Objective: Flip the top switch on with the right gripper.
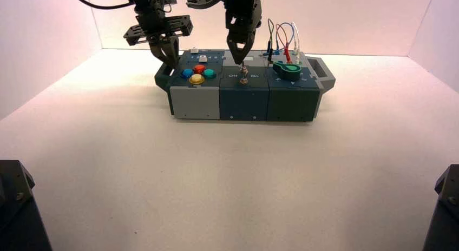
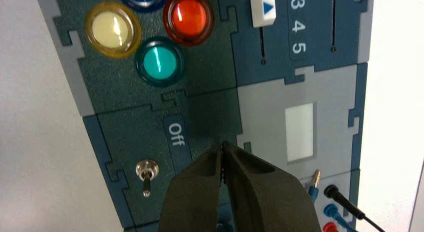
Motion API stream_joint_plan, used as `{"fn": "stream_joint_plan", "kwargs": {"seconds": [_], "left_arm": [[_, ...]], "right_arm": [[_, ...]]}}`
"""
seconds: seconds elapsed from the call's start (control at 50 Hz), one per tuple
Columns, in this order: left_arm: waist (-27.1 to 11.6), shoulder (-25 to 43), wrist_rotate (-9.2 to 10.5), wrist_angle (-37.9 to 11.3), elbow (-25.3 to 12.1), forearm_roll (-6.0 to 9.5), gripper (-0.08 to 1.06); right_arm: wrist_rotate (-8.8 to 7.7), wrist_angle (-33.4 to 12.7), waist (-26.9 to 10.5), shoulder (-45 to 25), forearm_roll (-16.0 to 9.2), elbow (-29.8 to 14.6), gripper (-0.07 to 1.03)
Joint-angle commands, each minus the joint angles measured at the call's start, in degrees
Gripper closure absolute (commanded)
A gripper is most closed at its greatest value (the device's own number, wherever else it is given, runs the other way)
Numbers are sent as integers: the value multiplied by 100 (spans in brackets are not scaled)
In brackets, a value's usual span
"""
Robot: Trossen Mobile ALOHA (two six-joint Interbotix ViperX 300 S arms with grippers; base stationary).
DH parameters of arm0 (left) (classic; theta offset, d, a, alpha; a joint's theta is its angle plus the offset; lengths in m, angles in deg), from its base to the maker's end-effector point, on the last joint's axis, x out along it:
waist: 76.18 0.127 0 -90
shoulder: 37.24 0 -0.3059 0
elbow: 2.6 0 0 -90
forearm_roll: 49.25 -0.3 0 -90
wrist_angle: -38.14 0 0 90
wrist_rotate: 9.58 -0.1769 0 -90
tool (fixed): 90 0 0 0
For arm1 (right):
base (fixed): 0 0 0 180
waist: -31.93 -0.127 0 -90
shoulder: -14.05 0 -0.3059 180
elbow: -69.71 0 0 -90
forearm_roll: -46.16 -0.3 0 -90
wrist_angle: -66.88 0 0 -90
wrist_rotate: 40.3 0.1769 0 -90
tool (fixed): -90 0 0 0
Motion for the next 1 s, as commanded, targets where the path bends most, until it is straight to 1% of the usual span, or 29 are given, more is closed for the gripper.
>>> {"fn": "stream_joint_plan", "kwargs": {"seconds": [0.02,0.3,0.5,0.54,0.78,0.88,0.92,1.0], "left_arm": [[-35,290,-35,0,246,-79,101],[-35,290,-35,0,272,-79,100],[-35,211,-35,-26,264,-79,100],[-35,167,-35,-44,246,-79,100],[-35,-62,-26,-211,132,-79,100],[-35,-149,-9,-343,44,-79,100],[-35,-211,0,-422,-9,-79,101],[-35,-281,0,-492,-44,-79,101]], "right_arm": [[-18,-185,193,114,123,-97,99],[-9,-211,211,123,114,-105,98],[9,-237,211,237,35,-114,98],[9,-237,211,290,-62,-105,98],[9,-264,211,510,-396,-62,98],[9,-264,202,598,-492,-26,98],[9,-264,202,694,-571,18,98],[9,-272,202,800,-598,62,98]]}}
